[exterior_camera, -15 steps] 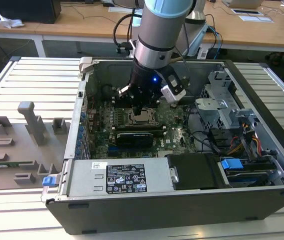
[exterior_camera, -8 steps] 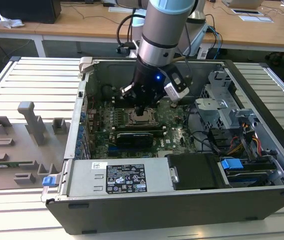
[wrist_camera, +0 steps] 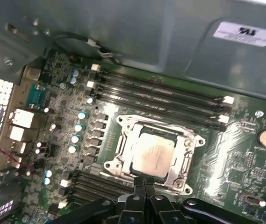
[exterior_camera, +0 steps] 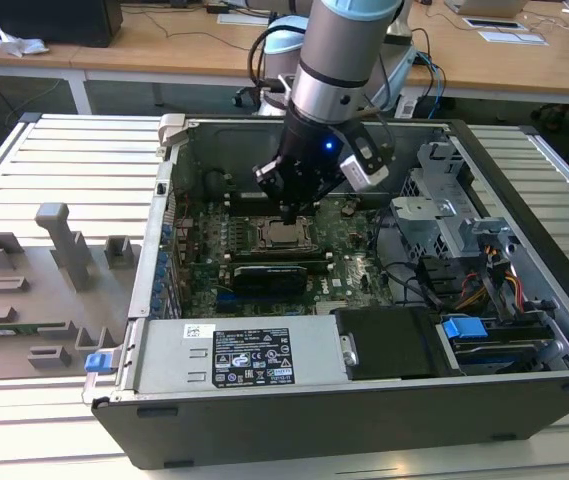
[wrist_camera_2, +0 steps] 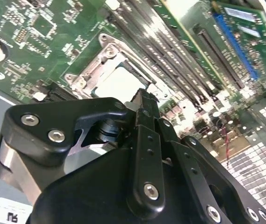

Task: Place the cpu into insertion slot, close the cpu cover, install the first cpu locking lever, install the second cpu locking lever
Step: 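Install the second cpu locking lever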

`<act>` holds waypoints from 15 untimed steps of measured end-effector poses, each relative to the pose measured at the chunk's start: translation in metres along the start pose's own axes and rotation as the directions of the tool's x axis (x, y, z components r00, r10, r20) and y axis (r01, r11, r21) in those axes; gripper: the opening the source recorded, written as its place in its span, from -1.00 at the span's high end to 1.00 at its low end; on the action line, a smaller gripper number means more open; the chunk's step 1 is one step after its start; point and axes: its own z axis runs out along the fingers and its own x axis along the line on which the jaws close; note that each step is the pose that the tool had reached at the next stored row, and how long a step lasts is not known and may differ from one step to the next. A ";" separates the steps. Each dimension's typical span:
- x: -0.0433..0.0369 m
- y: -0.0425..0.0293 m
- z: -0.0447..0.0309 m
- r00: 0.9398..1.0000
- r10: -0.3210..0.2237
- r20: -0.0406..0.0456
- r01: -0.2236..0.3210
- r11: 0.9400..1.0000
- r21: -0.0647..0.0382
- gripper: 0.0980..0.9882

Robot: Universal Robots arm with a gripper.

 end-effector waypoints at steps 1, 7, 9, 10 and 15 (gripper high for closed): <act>-0.0022 0.0014 -0.0002 1.000 0.001 -0.001 -0.001 1.000 0.001 0.98; -0.0026 0.0029 -0.0122 1.000 0.004 -0.001 -0.004 1.000 0.002 0.98; -0.0025 0.0029 -0.0123 1.000 0.004 -0.001 -0.004 1.000 0.002 0.98; -0.0026 0.0029 -0.0123 1.000 0.004 -0.001 -0.004 1.000 0.002 0.98; -0.0026 0.0029 -0.0118 0.998 0.001 0.065 -0.003 1.000 0.020 0.98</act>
